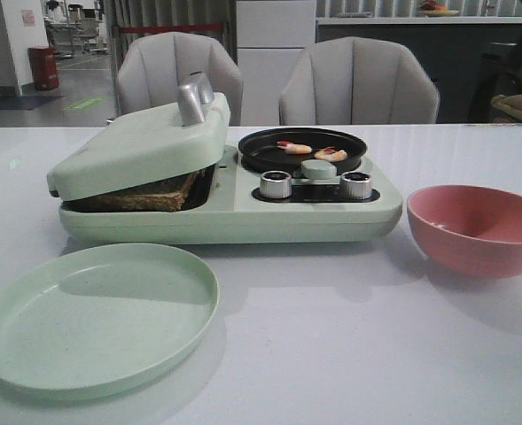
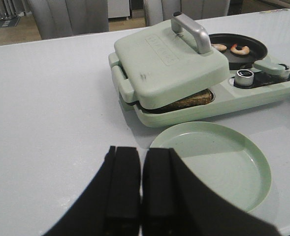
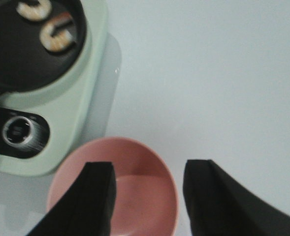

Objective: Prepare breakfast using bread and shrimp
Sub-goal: 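Open the right gripper and withdraw it from the bowl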

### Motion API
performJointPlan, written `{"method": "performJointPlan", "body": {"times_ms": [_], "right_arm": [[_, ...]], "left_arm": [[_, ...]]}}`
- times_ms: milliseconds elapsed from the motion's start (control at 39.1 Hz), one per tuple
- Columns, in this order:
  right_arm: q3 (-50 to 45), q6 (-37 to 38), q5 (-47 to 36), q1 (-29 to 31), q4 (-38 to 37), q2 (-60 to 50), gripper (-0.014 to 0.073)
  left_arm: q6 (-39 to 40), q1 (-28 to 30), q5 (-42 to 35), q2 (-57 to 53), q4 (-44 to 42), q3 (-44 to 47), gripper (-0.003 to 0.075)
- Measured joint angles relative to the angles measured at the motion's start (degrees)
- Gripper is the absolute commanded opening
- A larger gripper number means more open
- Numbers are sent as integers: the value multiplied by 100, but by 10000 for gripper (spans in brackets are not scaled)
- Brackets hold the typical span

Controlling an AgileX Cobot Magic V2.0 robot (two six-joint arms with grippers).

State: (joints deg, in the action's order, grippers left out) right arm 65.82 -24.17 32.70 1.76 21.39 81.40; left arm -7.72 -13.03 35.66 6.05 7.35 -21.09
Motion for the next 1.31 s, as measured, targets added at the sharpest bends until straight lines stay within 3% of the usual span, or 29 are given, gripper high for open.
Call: {"method": "performJointPlan", "body": {"times_ms": [512,717,921,1126,1177,1305], "right_arm": [[-2654,-56,-2205,-1449,131,-3386,437],[-3713,-70,-2413,-1889,216,-4817,437],[-4689,-70,-2413,-1914,357,-6510,437],[-5480,-70,-2273,-1914,380,-7341,434],[-5573,-70,-2307,-1914,380,-7398,416],[-5635,-70,-2392,-1914,380,-7410,270]], "left_arm": [[0,0,0,0,0,0,113],[0,0,0,0,0,0,114],[0,0,0,0,0,0,114],[0,0,0,0,0,0,113],[0,0,0,0,0,0,114],[0,0,0,0,0,0,113]]}}
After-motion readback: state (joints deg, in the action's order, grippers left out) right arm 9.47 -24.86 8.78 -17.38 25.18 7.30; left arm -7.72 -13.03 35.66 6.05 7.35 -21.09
